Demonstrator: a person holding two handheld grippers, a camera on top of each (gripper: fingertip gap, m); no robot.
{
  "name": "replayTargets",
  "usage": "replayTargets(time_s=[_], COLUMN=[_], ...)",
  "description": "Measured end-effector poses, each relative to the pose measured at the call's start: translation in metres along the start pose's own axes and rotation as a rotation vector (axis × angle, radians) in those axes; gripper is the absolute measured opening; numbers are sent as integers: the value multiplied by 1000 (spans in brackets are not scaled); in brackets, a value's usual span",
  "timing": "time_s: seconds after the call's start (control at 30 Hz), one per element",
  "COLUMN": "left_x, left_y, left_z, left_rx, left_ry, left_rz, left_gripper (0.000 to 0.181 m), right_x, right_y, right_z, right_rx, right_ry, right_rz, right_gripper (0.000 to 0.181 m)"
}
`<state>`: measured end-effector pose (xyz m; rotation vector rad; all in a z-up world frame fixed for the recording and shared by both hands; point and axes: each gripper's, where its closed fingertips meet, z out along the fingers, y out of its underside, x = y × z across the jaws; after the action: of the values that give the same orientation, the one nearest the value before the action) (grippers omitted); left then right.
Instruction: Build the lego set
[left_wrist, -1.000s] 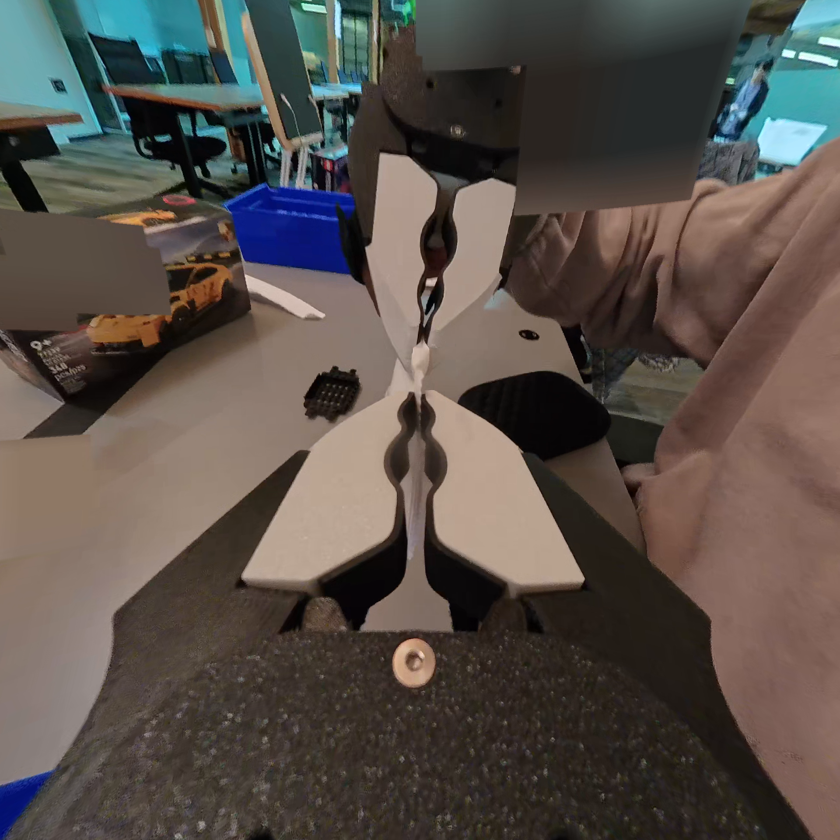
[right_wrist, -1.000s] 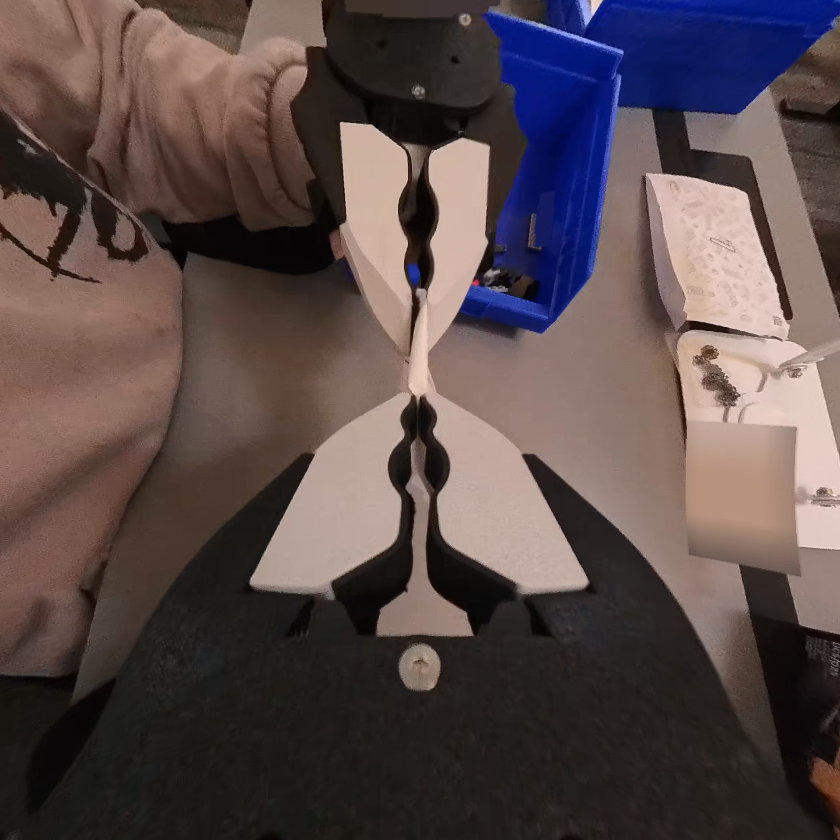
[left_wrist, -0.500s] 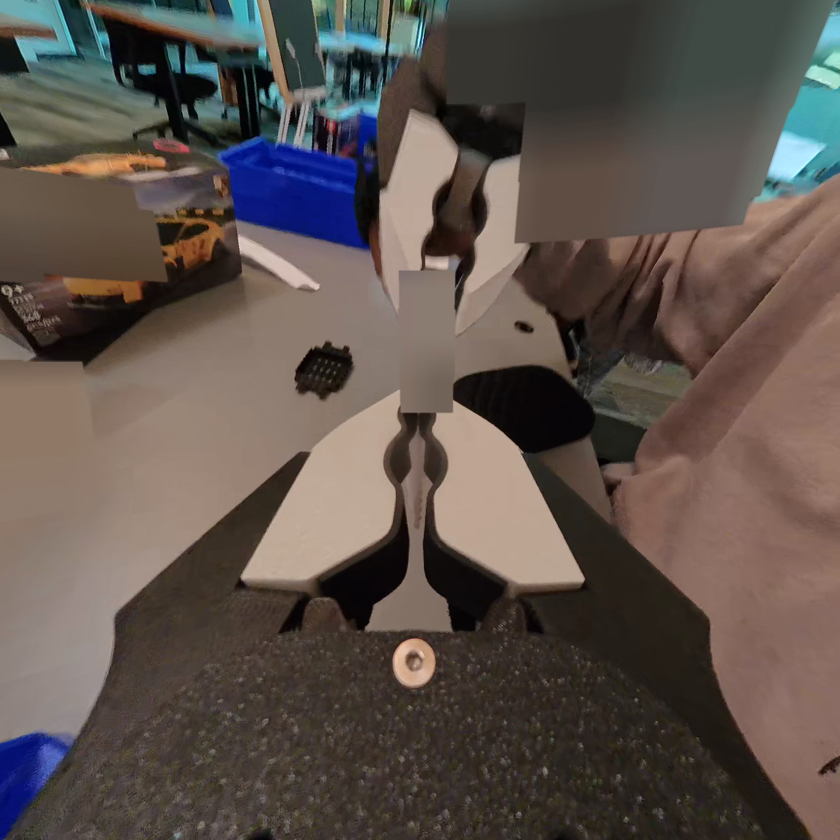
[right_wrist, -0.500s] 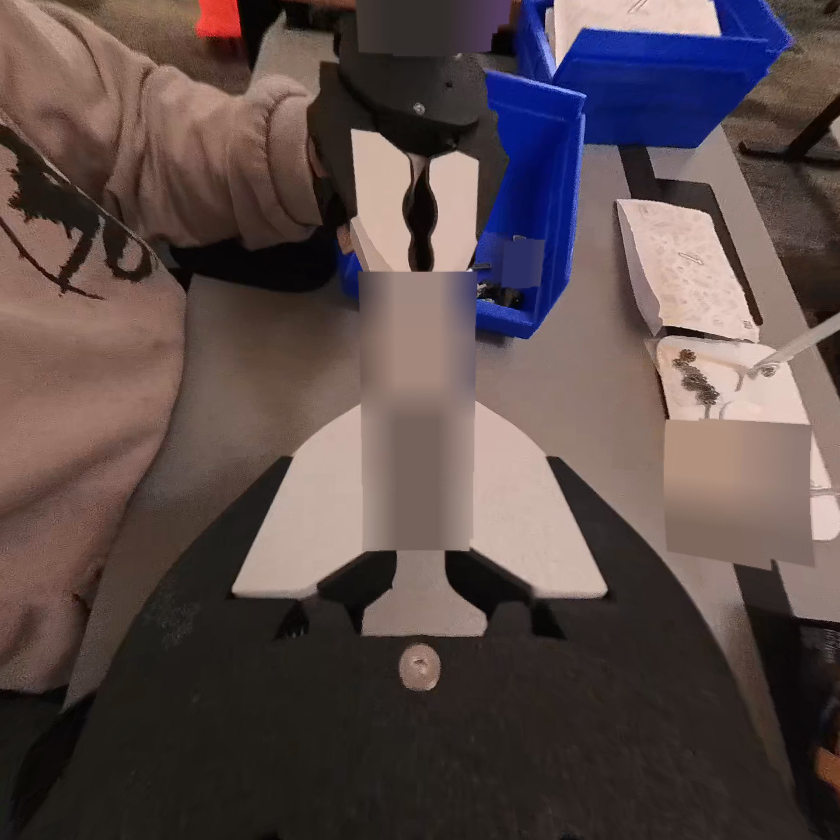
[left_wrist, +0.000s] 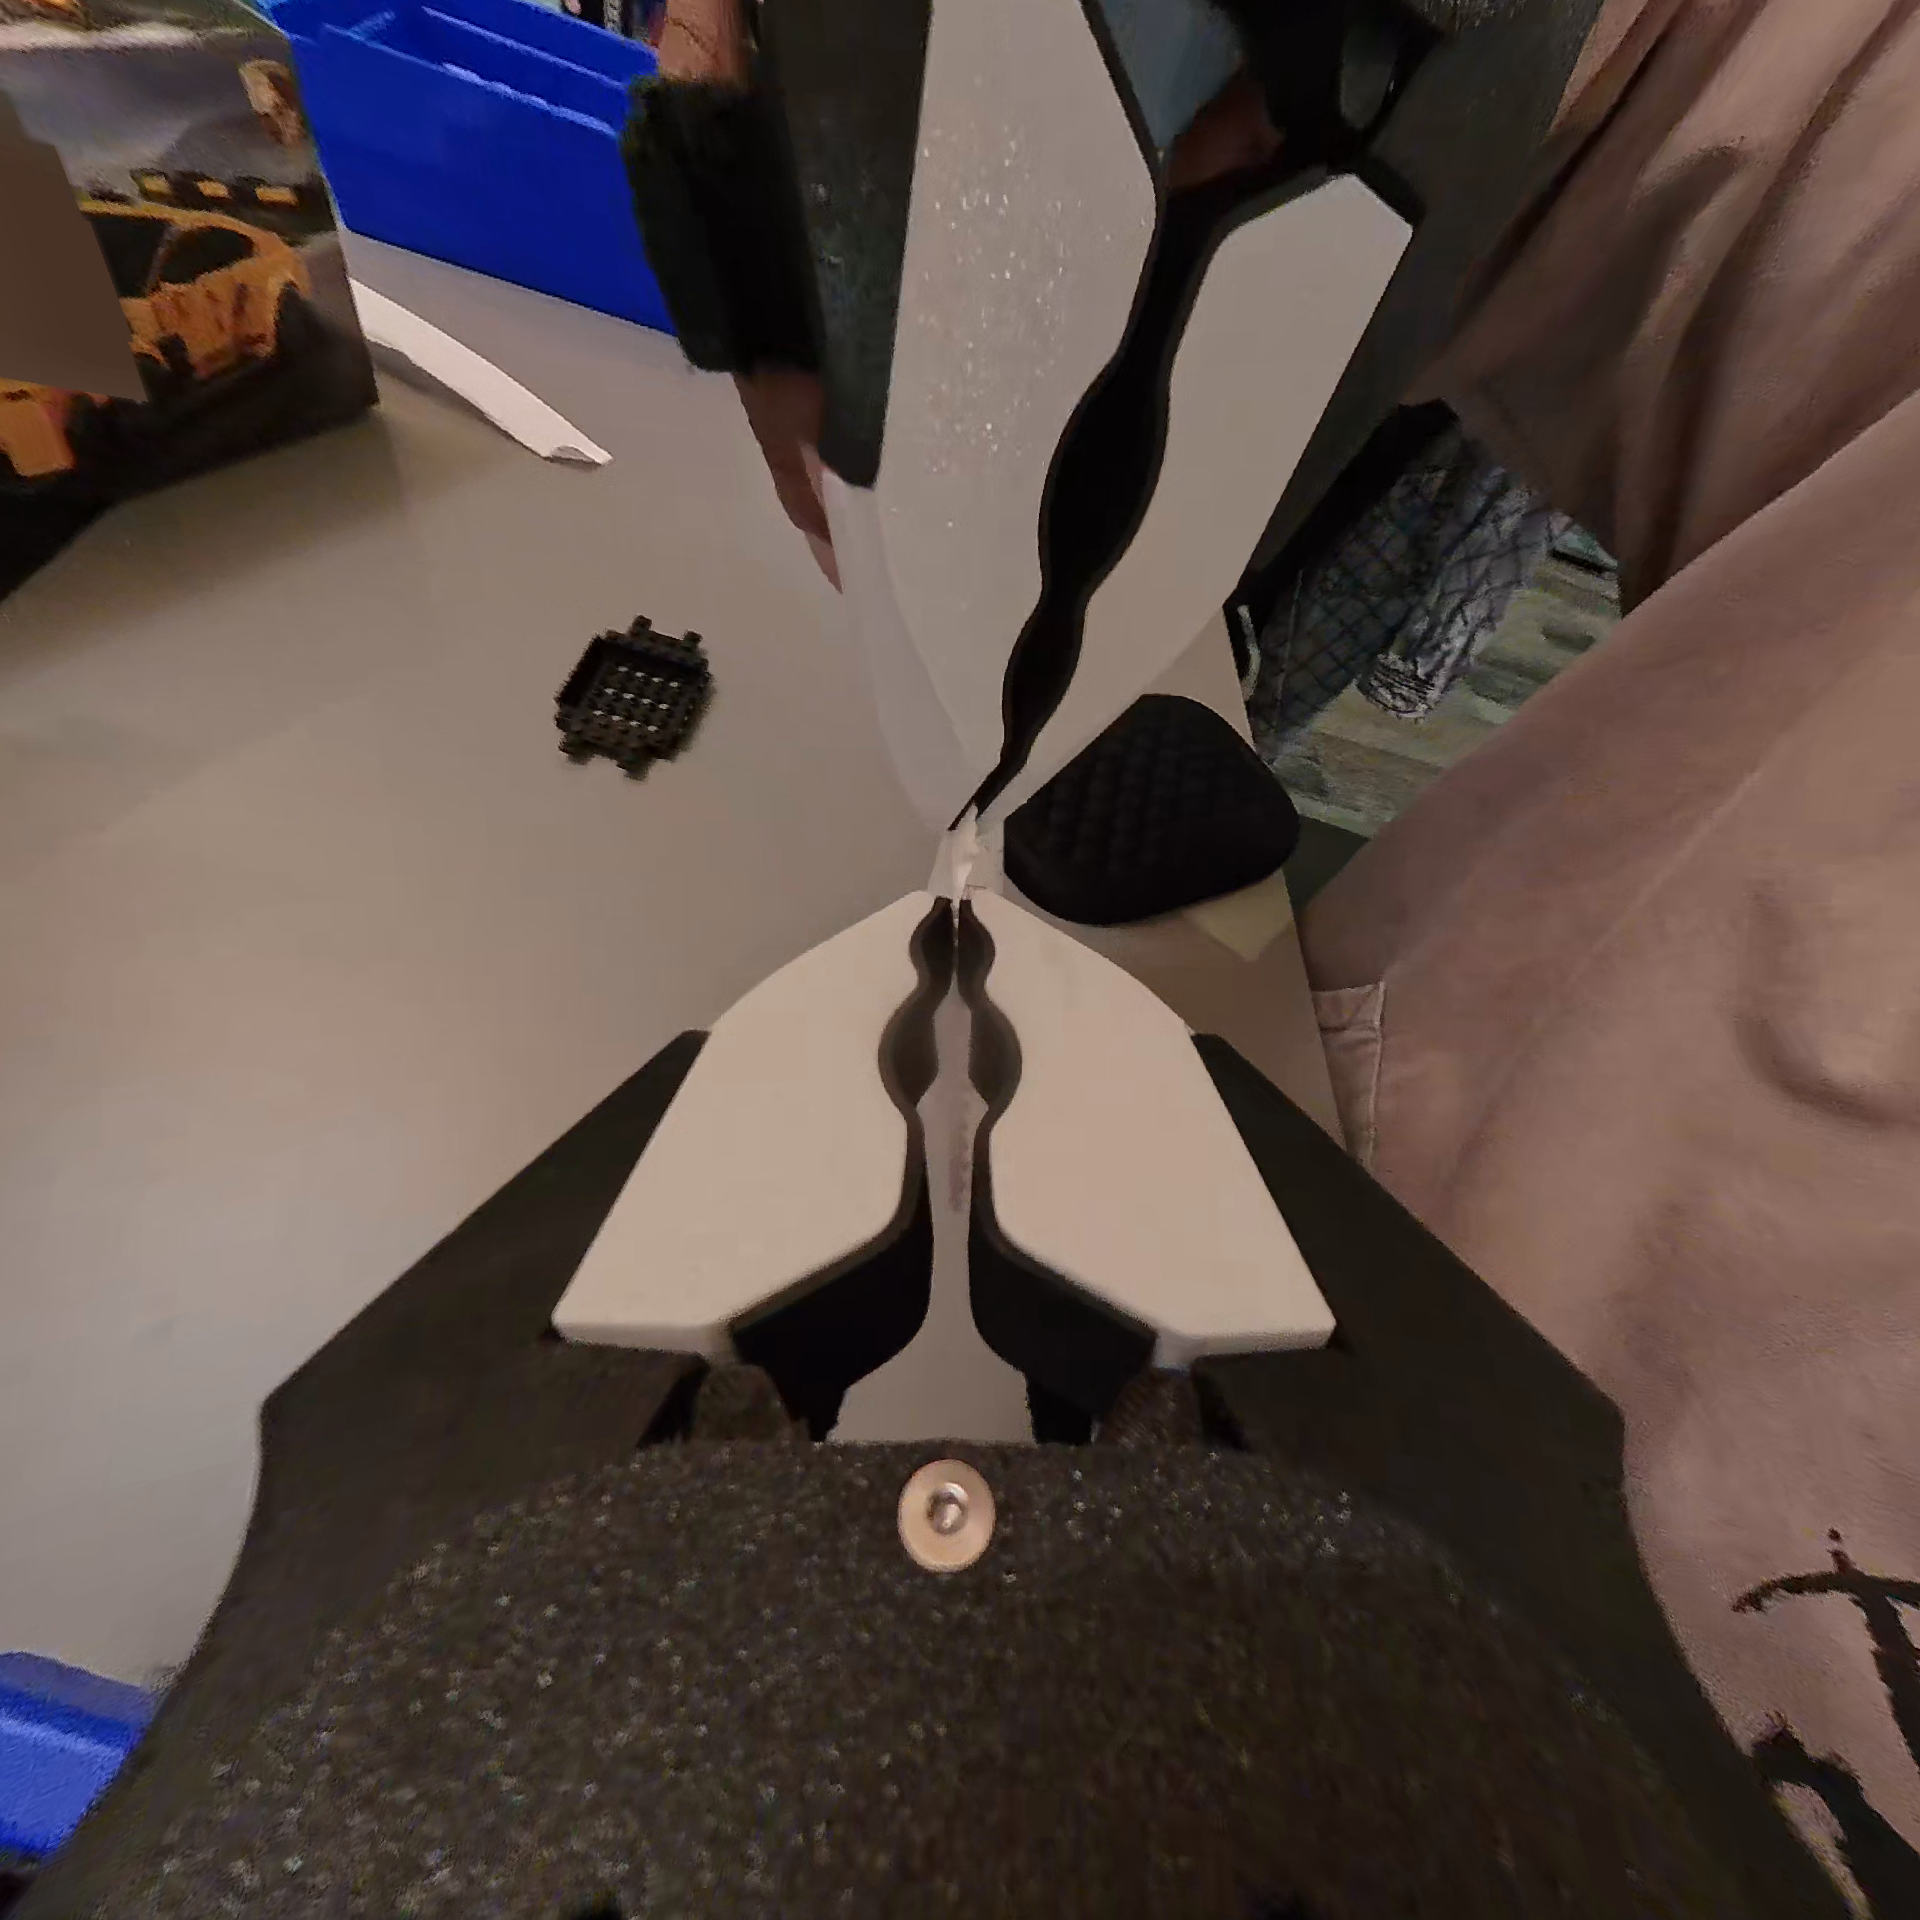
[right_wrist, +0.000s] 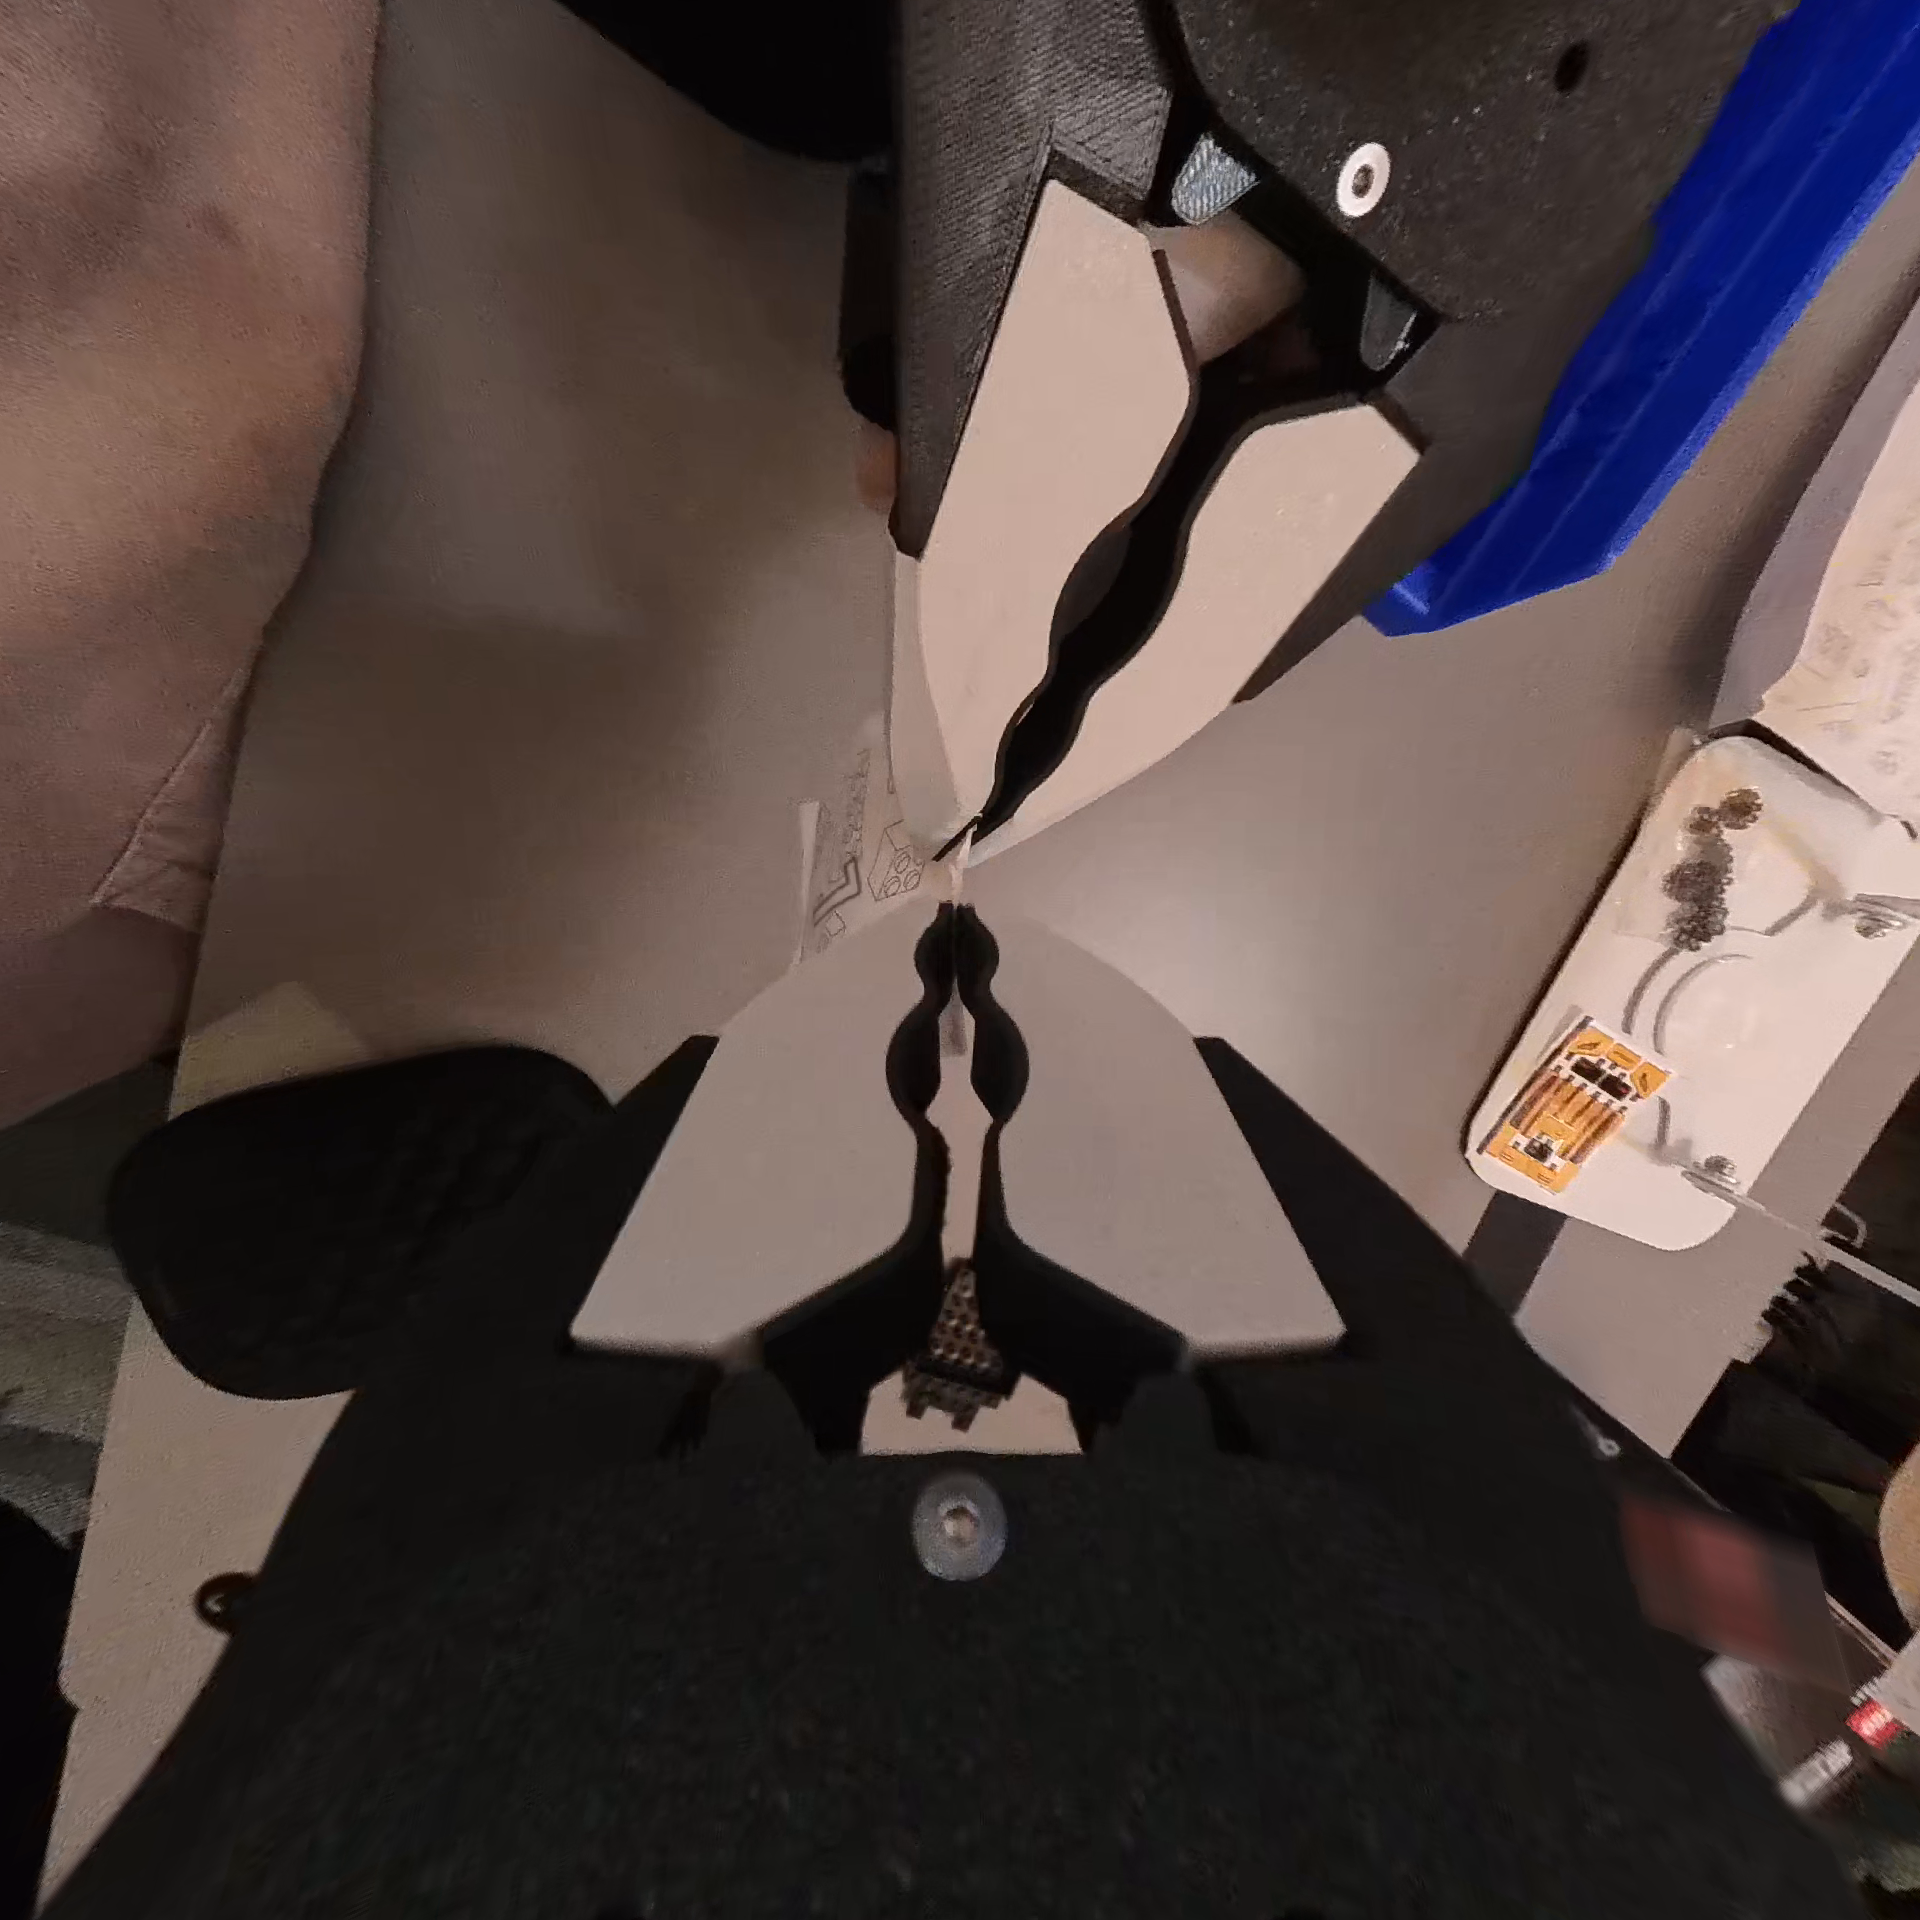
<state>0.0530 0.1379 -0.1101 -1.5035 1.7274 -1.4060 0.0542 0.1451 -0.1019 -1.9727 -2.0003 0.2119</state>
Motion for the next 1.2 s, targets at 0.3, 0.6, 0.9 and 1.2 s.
replayTargets(time_s=[0.3,0.6,0.9,1.2], left_x=[0,25,15,5], left_y=[-17,-33,-36,-23], left_z=[-11,-26,-35,-35], left_rx=[132,257,316,233], left_ry=[94,402,435,324], left_rz=[-109,-245,-333,-255], left_gripper=[1,1,1,1], right_x=[10,0,-21,-24], right_y=[-7,-28,-27,-13], right_z=[-14,-36,-43,-43], right_rx=[81,241,295,336], right_ry=[148,412,515,495], right_rz=[-122,-327,-392,-310], right_gripper=[0,0,0,0])
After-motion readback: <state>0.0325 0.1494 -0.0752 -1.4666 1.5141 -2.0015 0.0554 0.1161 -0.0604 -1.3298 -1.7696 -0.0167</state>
